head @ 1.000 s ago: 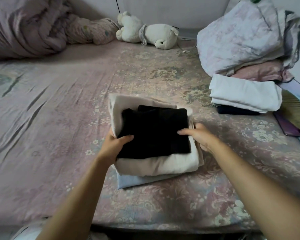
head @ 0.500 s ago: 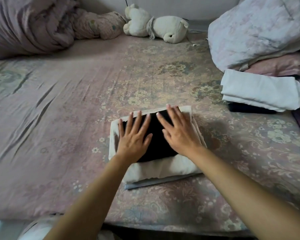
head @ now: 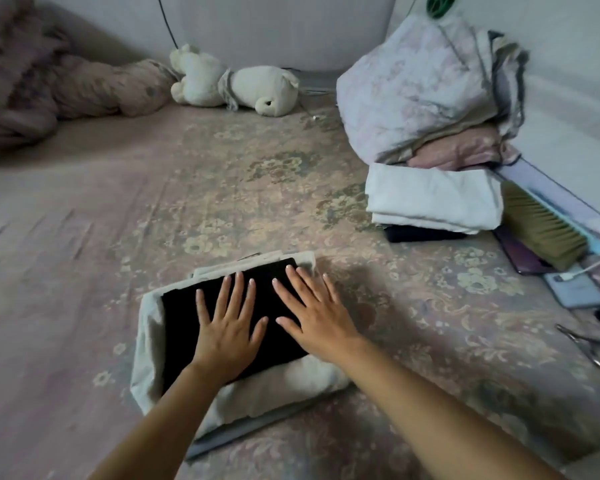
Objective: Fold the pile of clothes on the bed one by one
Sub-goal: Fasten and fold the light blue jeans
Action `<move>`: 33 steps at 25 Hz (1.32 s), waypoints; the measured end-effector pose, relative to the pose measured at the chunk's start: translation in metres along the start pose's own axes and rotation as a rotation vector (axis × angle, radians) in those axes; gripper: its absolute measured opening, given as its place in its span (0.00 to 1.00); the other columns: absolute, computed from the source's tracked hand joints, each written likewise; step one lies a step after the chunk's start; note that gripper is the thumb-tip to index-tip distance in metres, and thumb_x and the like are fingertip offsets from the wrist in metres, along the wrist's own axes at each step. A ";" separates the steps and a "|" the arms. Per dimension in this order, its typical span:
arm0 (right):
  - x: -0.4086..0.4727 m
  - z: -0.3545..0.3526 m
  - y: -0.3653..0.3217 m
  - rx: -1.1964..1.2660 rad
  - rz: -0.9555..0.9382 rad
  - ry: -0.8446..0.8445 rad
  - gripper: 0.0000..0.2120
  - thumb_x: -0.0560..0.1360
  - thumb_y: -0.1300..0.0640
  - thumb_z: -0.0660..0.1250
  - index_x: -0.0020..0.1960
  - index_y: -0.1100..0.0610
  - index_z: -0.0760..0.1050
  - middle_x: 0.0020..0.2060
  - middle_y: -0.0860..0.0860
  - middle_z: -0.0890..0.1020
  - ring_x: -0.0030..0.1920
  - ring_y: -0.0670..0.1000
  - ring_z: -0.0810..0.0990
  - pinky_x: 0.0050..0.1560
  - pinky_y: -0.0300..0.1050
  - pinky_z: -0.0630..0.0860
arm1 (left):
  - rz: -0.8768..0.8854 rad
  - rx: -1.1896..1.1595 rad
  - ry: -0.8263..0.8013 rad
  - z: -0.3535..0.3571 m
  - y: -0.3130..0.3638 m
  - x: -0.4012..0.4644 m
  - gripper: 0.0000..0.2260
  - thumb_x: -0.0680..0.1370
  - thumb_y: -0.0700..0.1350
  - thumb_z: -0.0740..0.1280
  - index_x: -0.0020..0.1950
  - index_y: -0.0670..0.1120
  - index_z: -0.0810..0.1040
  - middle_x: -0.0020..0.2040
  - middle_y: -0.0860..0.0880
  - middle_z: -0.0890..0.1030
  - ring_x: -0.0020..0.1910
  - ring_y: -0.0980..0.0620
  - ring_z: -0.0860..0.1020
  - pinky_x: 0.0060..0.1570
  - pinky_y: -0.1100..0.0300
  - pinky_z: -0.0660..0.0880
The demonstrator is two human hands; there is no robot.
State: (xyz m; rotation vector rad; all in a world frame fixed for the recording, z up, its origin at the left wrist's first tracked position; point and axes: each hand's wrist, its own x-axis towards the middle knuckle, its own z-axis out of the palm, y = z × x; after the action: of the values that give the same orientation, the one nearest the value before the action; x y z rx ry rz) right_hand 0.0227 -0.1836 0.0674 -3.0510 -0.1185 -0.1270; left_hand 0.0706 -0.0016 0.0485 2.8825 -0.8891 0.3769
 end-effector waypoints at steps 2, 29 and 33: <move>-0.008 -0.014 0.053 0.044 0.059 -0.014 0.32 0.76 0.38 0.43 0.77 0.49 0.50 0.77 0.52 0.52 0.77 0.51 0.49 0.74 0.58 0.50 | 0.109 0.003 0.061 -0.014 0.034 0.035 0.30 0.81 0.60 0.43 0.71 0.44 0.69 0.71 0.40 0.69 0.71 0.41 0.65 0.67 0.38 0.50; 0.113 -0.097 0.354 -0.468 0.329 -0.155 0.35 0.73 0.49 0.68 0.71 0.61 0.56 0.67 0.56 0.68 0.67 0.57 0.68 0.63 0.55 0.65 | 0.426 0.010 -0.287 0.015 0.247 0.400 0.21 0.73 0.54 0.66 0.64 0.48 0.69 0.58 0.45 0.78 0.56 0.43 0.76 0.50 0.54 0.69; 0.104 -0.102 0.361 -0.333 0.279 0.010 0.20 0.76 0.59 0.62 0.66 0.59 0.64 0.60 0.56 0.75 0.60 0.59 0.75 0.47 0.49 0.68 | 0.502 0.332 0.056 0.040 0.245 0.371 0.40 0.65 0.57 0.73 0.71 0.45 0.61 0.57 0.47 0.77 0.52 0.46 0.78 0.53 0.53 0.72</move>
State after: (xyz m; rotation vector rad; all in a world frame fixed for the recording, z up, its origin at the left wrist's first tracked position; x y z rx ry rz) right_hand 0.1473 -0.5437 0.1478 -3.3525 0.3640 -0.1567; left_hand 0.2368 -0.4111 0.1140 2.8692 -1.6841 0.7011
